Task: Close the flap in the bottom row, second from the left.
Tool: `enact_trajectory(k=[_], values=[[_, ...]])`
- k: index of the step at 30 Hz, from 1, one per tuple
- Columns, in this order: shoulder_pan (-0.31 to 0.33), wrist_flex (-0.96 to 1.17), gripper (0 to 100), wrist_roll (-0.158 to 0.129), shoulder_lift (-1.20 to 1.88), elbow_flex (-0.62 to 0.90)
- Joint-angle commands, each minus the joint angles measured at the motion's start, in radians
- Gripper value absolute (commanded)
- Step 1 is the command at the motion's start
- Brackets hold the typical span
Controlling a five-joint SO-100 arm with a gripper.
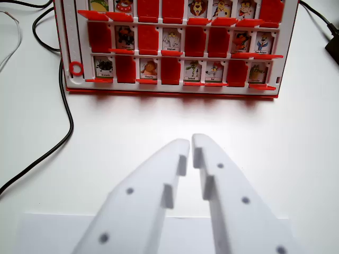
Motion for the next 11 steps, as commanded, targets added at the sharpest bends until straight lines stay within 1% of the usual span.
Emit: enact_trajectory(k=[1,7,11], values=[[0.011,0.003,0,-0.008,0.009,-0.083],[0.003,0.006,0,-0.012,0.009,-0.098],[0.009,0.029,0,-0.014,0.026,-0.104]])
